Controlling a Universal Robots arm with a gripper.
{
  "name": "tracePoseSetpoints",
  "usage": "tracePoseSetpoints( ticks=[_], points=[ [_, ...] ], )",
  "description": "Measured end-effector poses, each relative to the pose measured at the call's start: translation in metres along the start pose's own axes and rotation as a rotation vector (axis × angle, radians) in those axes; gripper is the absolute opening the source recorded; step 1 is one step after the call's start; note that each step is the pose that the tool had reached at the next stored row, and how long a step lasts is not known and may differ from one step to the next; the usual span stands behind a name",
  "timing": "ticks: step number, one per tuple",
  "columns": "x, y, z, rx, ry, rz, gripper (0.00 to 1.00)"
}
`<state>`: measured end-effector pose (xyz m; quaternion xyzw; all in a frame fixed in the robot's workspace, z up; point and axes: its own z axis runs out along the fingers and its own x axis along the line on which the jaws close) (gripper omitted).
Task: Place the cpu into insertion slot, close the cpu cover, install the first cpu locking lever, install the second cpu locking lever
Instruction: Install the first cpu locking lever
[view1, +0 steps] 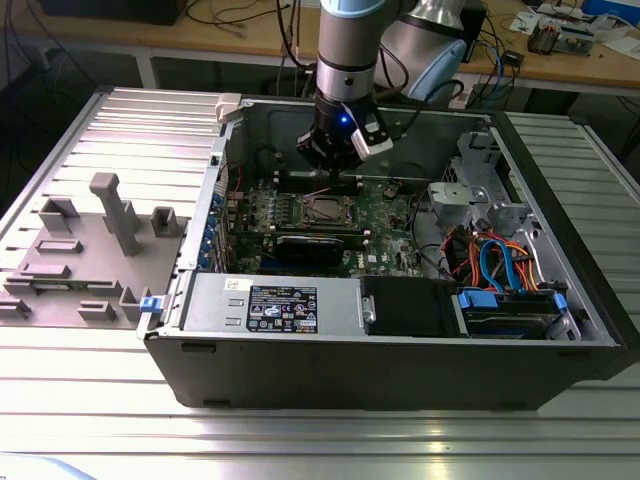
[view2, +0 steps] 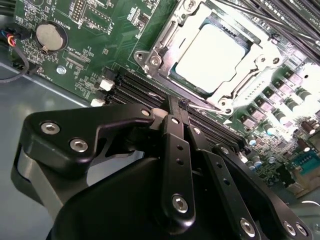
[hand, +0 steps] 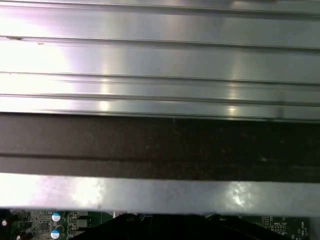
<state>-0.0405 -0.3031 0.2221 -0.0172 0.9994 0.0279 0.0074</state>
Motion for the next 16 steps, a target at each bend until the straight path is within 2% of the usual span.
tracePoseSetpoints(
  ticks=[6, 9, 16],
  points=[
    [-0.0023, -0.0005, 0.0077, 0.0001, 0.0001, 0.0, 0.11],
    [-0.0039, -0.0009, 0.0138, 0.0, 0.0, 0.0, 0.11],
    [-0.0052, -0.0014, 0.0205, -0.0002, 0.001, 0.0, 0.11]
  ],
)
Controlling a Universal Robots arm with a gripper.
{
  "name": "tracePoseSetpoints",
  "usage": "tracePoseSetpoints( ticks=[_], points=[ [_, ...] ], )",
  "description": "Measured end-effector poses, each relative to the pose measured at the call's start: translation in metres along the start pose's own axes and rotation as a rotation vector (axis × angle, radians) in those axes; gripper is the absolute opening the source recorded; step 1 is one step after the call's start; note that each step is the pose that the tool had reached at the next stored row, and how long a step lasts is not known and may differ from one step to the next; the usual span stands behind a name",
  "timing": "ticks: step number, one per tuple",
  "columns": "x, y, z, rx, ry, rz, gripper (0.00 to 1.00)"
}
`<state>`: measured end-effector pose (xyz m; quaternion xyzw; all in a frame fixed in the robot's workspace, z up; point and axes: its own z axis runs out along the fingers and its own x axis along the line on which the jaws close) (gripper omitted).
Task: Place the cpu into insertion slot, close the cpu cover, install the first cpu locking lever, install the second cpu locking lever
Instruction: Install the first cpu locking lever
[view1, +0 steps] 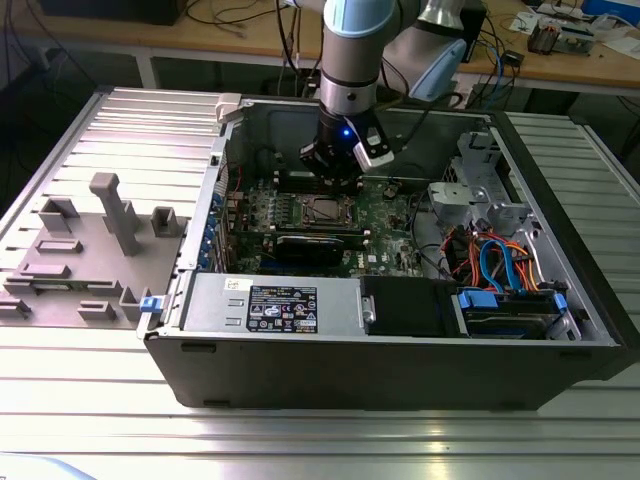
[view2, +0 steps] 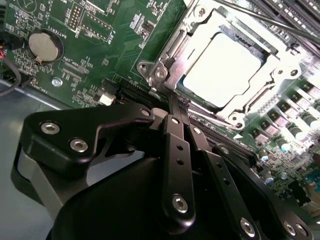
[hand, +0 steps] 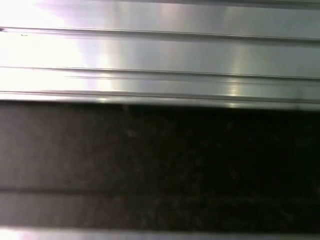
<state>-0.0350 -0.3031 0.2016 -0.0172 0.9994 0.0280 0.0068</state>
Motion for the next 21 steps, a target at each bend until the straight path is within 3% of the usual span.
tracePoseSetpoints(
  ticks=[21],
  points=[
    [-0.0002, 0.0001, -0.0037, 0.0, 0.0, 0.0, 0.11]
  ],
)
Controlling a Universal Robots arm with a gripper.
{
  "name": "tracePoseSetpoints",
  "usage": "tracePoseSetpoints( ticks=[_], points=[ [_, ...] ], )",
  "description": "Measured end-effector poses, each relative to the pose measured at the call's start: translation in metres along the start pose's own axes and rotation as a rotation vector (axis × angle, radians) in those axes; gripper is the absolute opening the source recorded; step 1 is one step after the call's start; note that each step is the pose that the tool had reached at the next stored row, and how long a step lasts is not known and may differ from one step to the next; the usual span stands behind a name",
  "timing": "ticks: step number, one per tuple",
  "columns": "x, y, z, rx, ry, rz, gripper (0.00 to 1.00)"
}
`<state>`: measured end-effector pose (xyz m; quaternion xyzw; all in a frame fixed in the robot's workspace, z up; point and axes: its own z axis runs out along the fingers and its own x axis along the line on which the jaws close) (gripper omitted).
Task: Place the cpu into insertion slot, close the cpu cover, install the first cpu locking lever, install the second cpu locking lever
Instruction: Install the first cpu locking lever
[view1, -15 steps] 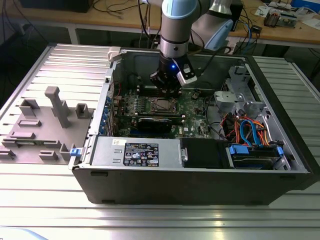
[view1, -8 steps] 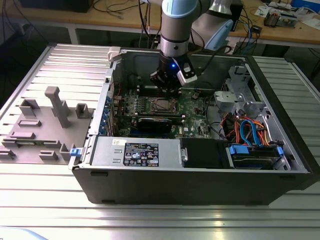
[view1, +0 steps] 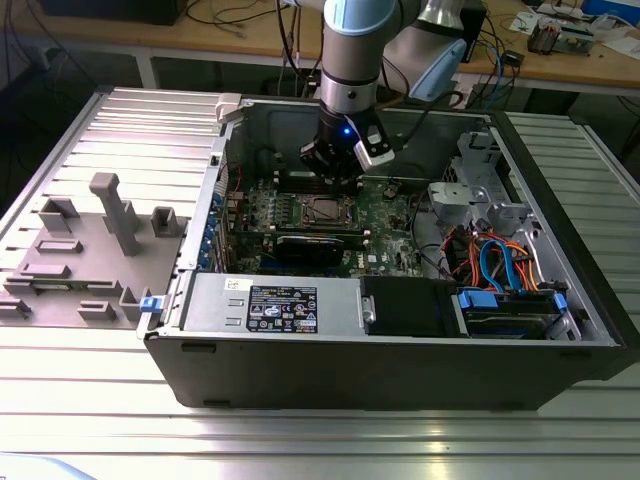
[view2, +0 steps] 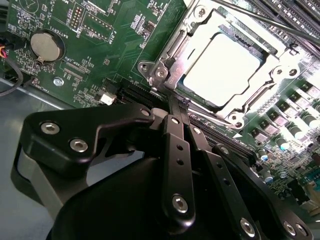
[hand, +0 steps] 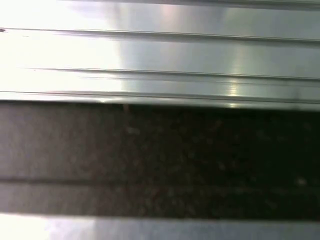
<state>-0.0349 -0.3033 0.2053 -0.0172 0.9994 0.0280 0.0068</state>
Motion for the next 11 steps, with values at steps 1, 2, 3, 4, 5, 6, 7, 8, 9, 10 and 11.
tracePoseSetpoints(
  ticks=[1, 2, 3, 4, 5, 6, 7, 8, 9, 10, 11],
  points=[
    [0.0, -0.0001, 0.0001, 0.0003, 0.0, 0.0, 0.11],
    [0.0, -0.0003, 0.0002, 0.0009, 0.0001, 0.0, 0.11],
    [0.0, -0.0004, 0.0003, 0.0015, 0.0002, 0.0, 0.11],
    [0.0001, -0.0005, 0.0006, 0.0023, 0.0003, 0.0, 0.11],
    [0.0, -0.0006, 0.0009, 0.0031, 0.0004, 0.0, 0.11],
    [0.0001, -0.0007, 0.0012, 0.0039, 0.0004, 0.0, 0.11],
    [0.0001, -0.0009, 0.0015, 0.0046, 0.0005, 0.0, 0.11],
    [0.0001, -0.001, 0.002, 0.0053, 0.0005, 0.0, 0.11],
    [0.0001, -0.0013, 0.0023, 0.0065, 0.0004, 0.0, 0.11],
    [0.0, -0.0014, 0.0027, 0.0064, -0.0001, 0.0, 0.11],
    [-0.0001, -0.0013, 0.0034, 0.0045, -0.0006, 0.0, 0.11]
  ],
)
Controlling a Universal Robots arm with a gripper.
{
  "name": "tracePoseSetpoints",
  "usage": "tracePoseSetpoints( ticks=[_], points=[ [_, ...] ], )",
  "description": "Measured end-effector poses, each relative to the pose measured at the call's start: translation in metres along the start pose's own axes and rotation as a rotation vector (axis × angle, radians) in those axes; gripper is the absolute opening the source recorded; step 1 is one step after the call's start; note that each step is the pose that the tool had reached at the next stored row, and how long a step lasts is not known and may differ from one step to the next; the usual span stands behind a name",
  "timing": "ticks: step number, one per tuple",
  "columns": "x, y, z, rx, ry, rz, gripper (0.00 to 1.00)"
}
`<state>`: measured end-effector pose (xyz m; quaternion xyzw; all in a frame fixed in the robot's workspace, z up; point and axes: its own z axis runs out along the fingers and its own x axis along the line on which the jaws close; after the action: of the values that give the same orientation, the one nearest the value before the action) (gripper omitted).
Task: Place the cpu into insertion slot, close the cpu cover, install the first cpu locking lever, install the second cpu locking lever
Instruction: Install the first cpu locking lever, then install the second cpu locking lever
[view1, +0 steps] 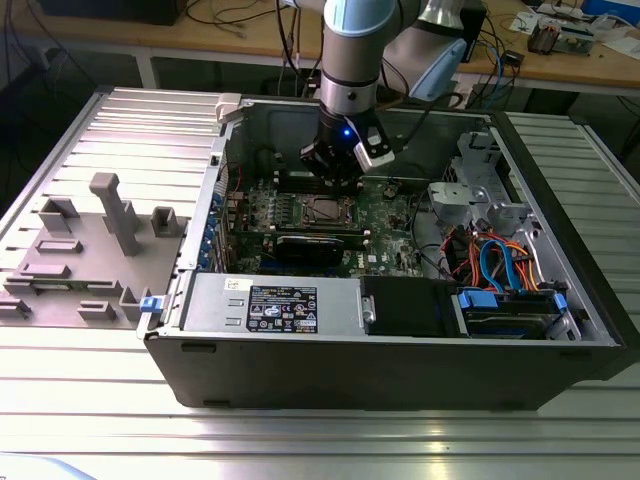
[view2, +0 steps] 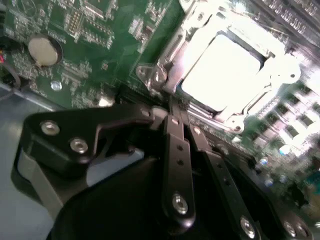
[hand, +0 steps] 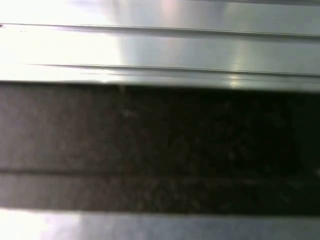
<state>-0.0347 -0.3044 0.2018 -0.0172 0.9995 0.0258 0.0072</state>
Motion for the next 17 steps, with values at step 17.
tracePoseSetpoints(
  ticks=[17],
  points=[
    [0.0001, -0.0032, -0.0059, 0.0023, 0.0009, 0.0, 0.11]
  ],
)
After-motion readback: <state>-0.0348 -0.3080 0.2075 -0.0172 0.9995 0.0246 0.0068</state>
